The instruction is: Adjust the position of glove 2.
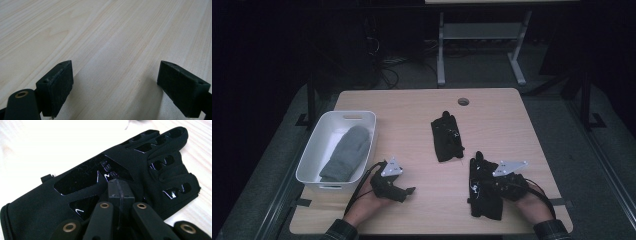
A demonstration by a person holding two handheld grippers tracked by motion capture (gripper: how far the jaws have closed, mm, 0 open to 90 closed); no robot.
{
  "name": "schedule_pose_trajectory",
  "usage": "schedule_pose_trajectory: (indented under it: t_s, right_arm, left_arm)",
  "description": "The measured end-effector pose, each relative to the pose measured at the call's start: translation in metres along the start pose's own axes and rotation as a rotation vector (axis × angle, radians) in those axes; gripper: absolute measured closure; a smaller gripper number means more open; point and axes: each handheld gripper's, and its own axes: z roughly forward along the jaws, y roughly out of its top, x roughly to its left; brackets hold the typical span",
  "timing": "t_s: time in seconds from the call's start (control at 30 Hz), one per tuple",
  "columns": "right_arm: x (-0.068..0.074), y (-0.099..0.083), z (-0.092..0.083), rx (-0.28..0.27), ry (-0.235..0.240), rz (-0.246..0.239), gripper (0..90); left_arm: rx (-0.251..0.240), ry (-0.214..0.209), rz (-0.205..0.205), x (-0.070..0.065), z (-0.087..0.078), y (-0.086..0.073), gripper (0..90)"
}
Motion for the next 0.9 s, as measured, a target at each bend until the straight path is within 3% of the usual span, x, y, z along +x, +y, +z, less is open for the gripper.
schedule_pose_trajectory:
  t_s: [0.13, 0.37, 0.43, 0.53, 0.63, 0.77, 0.9]
  right_arm:
    - [-0.002, 0.006, -0.003, -0.039, 0.001, 0.008, 90.0]
    - [-0.007, 0.019, 0.001, -0.068, 0.005, -0.003, 87.7]
    - [-0.008, 0.020, 0.002, -0.073, 0.003, 0.001, 81.7]
    - [-0.012, 0.017, 0.002, -0.087, -0.020, 0.020, 64.3]
    - [-0.017, 0.012, 0.000, -0.106, -0.049, 0.054, 46.1]
    - [-0.026, 0.005, 0.000, -0.118, -0.066, 0.087, 30.7]
    - [-0.039, -0.005, -0.002, -0.129, -0.100, 0.118, 25.9]
  left_arm:
    - [-0.007, -0.003, -0.005, 0.000, 0.000, 0.000, 12.4]
    - [0.040, 0.015, -0.015, 0.001, -0.001, 0.008, 18.5]
    - [0.038, 0.010, -0.026, 0.002, -0.001, 0.014, 27.3]
    - [0.013, 0.003, -0.038, 0.001, -0.001, 0.025, 45.6]
    - [0.030, -0.012, -0.037, 0.002, 0.004, 0.038, 65.0]
    - [0.055, -0.040, -0.030, 0.001, 0.013, 0.054, 89.2]
    - [0.056, -0.050, -0.025, 0.001, 0.025, 0.072, 89.4]
